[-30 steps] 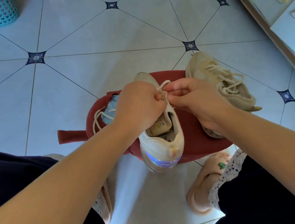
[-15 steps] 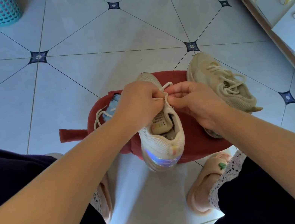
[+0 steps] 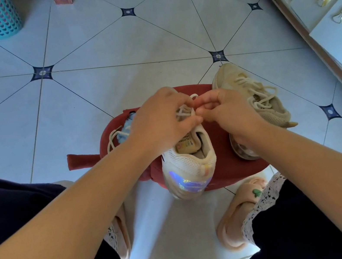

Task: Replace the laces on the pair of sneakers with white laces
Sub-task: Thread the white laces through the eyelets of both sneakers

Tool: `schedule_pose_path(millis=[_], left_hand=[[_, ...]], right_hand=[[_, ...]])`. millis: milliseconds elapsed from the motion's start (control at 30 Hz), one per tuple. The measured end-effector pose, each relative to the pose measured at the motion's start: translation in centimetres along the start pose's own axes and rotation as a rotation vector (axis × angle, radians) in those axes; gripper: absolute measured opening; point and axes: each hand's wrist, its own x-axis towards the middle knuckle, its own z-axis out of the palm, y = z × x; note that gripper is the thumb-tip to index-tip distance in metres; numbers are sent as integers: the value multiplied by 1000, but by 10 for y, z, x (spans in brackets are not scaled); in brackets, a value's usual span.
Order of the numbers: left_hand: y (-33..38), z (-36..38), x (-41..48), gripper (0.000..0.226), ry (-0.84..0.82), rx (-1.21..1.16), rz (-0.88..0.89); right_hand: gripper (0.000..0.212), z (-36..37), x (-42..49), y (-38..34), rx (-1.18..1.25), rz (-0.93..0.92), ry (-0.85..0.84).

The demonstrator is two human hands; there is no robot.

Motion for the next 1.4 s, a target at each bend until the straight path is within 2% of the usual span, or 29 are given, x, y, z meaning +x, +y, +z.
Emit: schedule_pose_path(millis=[167,267,333,367,433,500,567,633,733,800,867,900,1033,1167,1233,1333,1400], left_hand=[[-1,1,0,46,-37,112,-21],[-4,-1,2,44,-33,147,-32],[-4,0,2,44,-43,141,-27],[-4,1,2,44,-47,143,-23],[-4,1,3,43,-46,144,-19],[-5,1,3,42,-37,139,-23],[-5,2,2,41,-38,148,-18],[-6,3,1,41,-44,146,-18],[-7,3,-2,42,-62,83,-53],[-8,2,-2,42,-72,61,-81],[-8,3,-2,41,-76,21,-125],[-8,3,-2,41,-71,8,-135],[-7,3,0,41,-62,6,-116],[-7,1,-1,43,-85,21,-113],[-7,1,-3,41,-90,2,-126],[-7,-1,-2,41,-94,-13,-149],[-8,-1,-2,42,-101,-8,-151]], right_hand=[[26,-1,3,-3,-175,-105,47],[31,-14,6,-11,-152,-117,226],[31,-29,9,-20,46,-71,381],[29,-36,9,-26,212,-23,407],[25,-38,6,-33,605,79,318],[25,-24,-1,-34,812,144,133],[29,-6,-10,-31,638,145,-42],[29,1,-9,-25,216,46,-74],[27,-22,4,-28,-384,-181,119],[27,-51,11,-40,-589,-323,318],[26,-71,12,-46,-633,-382,402],[24,-72,11,-45,-673,-373,355],[13,-28,0,-23,-918,-329,-61],[22,-11,0,-19,-959,-379,-156],[18,-23,7,-24,-982,-330,-95],[13,-52,15,-33,-1068,-296,213],[16,-65,16,-35,-1095,-239,361]])
